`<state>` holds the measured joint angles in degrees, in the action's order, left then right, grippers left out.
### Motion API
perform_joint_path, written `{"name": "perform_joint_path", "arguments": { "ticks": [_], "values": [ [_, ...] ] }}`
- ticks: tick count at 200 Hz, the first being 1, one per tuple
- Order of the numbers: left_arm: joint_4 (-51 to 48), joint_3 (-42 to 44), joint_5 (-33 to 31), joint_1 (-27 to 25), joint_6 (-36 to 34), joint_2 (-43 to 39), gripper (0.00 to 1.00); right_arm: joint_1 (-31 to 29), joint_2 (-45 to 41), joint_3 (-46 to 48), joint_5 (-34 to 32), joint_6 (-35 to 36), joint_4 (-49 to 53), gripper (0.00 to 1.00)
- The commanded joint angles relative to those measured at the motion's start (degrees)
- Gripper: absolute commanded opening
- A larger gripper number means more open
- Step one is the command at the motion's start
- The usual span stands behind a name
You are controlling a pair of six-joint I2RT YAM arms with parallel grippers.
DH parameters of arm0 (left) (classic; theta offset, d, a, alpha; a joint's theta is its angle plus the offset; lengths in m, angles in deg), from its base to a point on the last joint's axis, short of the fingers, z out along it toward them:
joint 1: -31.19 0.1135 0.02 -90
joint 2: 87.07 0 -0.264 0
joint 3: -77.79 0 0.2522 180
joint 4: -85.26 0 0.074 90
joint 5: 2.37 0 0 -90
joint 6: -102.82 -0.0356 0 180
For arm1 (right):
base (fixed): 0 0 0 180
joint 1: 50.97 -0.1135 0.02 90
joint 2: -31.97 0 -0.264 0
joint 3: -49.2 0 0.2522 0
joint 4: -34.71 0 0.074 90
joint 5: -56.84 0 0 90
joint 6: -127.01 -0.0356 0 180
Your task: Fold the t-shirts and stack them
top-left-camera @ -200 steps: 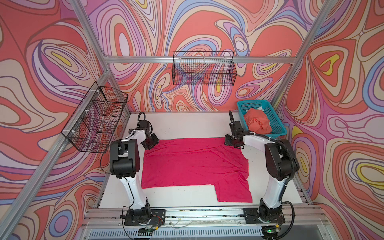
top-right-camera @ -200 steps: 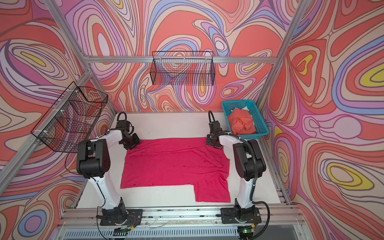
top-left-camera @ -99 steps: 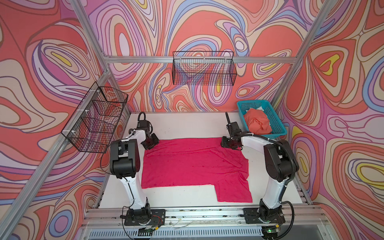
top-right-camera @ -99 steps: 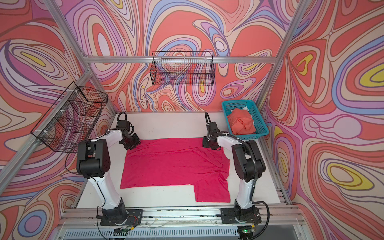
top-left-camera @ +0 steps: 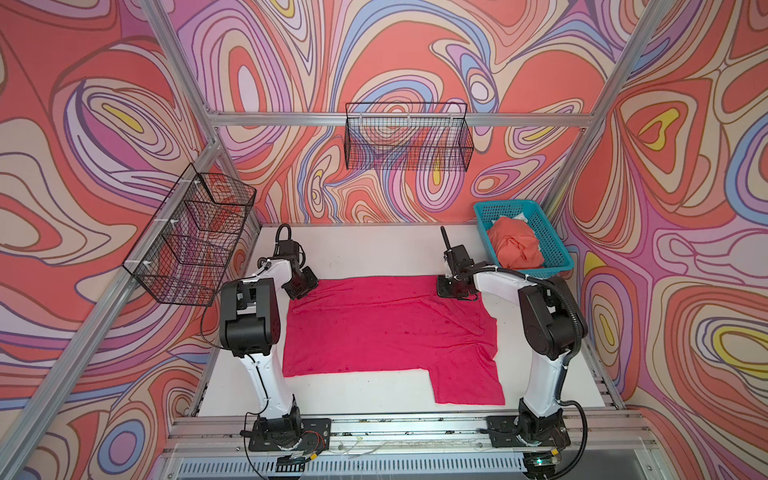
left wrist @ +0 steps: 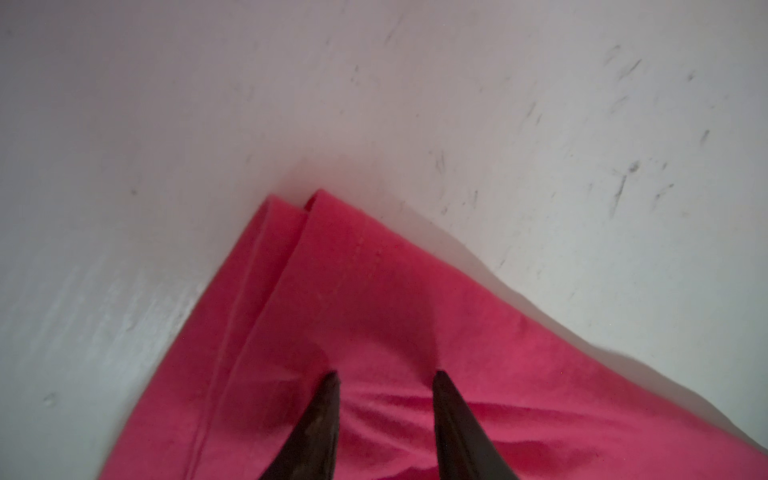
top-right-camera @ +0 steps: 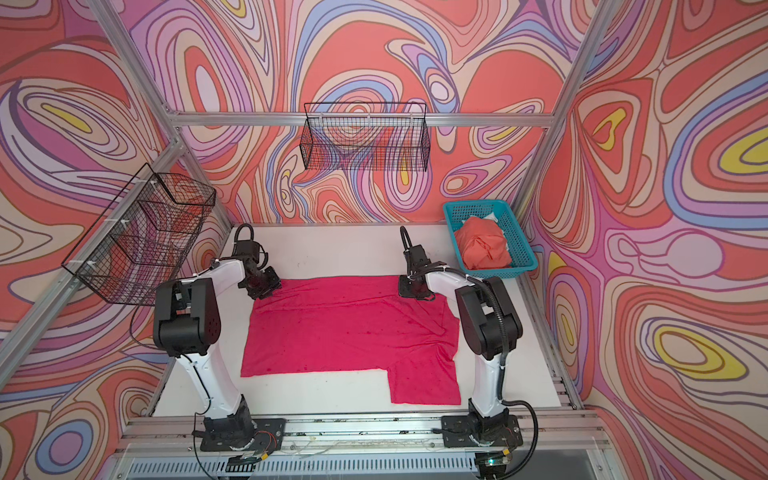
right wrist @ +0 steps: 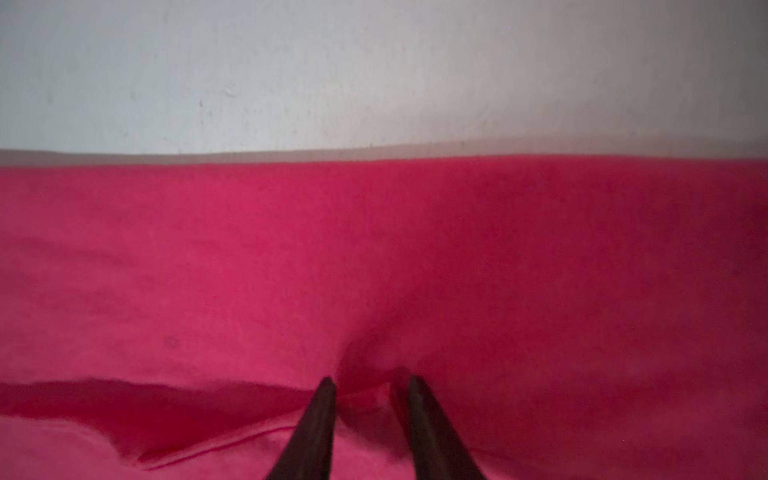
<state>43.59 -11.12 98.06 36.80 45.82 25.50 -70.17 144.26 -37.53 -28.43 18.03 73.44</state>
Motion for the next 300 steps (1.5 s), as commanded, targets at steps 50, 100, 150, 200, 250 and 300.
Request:
{"name": "perform_joint_path", "arguments": {
  "ticks": [50, 100, 150, 200, 250, 300],
  "values": [
    [-4.3, 1.2, -0.9, -0.2, -0.5, 1.9, 0.4, -0.4, -0.6, -0.8, -1.6, 0.4, 1.0, 0.09],
    [-4.3, 1.2, -0.8, -0.2, -0.4, 1.8, 0.4, -0.7, -2.2, -0.2, -1.7, 0.3, 1.6, 0.0],
    [-4.3, 1.2, -0.8, -0.2, -0.4, 1.8, 0.4, -2.0, -5.7, 1.4, -1.9, -0.7, 2.9, 0.0],
    [-4.2, 1.3, -0.6, -0.2, -0.3, 1.5, 0.4, -4.4, -9.4, 4.9, -1.5, -2.1, 3.7, 0.0],
    [-4.3, 1.3, -0.4, -0.3, -0.4, 1.4, 0.4, -8.4, -13.7, 8.8, -1.0, -5.0, 4.0, 0.0],
    [-4.2, 1.3, -0.4, -0.4, -0.4, 1.6, 0.4, -12.7, -16.5, 13.0, -1.8, -9.7, 3.3, 0.0]
  ]
}}
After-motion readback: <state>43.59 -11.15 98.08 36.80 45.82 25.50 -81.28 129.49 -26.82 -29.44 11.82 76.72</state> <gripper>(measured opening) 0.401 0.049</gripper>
